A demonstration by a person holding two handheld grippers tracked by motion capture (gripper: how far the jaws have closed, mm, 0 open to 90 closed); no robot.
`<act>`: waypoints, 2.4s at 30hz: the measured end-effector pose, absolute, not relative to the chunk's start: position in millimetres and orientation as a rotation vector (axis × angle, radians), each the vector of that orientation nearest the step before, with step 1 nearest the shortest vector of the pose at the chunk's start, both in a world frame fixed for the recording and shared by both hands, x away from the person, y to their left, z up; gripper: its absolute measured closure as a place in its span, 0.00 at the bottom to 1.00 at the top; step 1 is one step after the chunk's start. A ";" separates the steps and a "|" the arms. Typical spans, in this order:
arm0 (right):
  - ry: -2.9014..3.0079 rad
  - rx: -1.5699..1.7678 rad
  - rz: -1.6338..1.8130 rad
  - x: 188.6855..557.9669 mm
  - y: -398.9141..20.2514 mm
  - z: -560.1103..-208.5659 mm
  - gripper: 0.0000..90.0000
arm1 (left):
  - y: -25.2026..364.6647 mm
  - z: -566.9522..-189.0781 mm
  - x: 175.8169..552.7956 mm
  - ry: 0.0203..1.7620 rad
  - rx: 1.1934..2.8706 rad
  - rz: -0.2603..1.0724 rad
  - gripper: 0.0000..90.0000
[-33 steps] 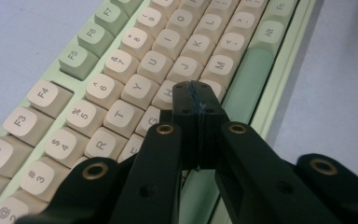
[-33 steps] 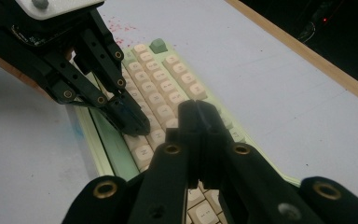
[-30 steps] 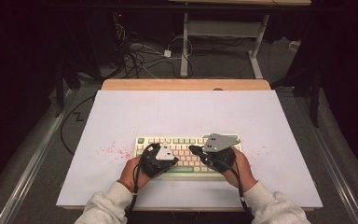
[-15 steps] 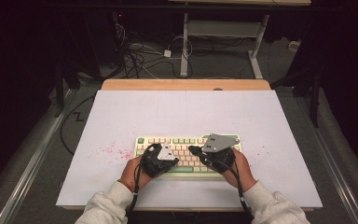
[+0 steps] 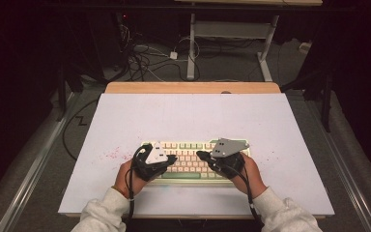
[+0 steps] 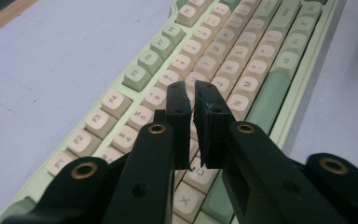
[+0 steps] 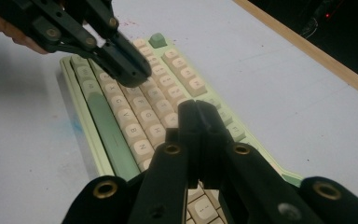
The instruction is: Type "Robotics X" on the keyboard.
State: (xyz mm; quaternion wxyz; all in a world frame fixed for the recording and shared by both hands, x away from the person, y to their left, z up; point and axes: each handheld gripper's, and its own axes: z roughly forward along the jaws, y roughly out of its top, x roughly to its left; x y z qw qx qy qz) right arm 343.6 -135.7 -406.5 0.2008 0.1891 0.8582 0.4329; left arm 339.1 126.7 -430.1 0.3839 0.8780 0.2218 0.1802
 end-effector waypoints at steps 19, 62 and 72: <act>2.397 0.551 1.190 348.8 -139.4 -409.0 1.00 | 161.0 -427.4 329.9 0.619 2.205 0.516 0.94; 2.507 0.568 0.937 373.6 -119.0 -445.5 1.00 | 205.4 -445.9 296.2 0.732 2.223 0.479 0.95; 2.511 0.570 0.893 376.0 -114.6 -450.2 1.00 | 203.7 -448.3 297.6 0.723 2.238 0.469 0.94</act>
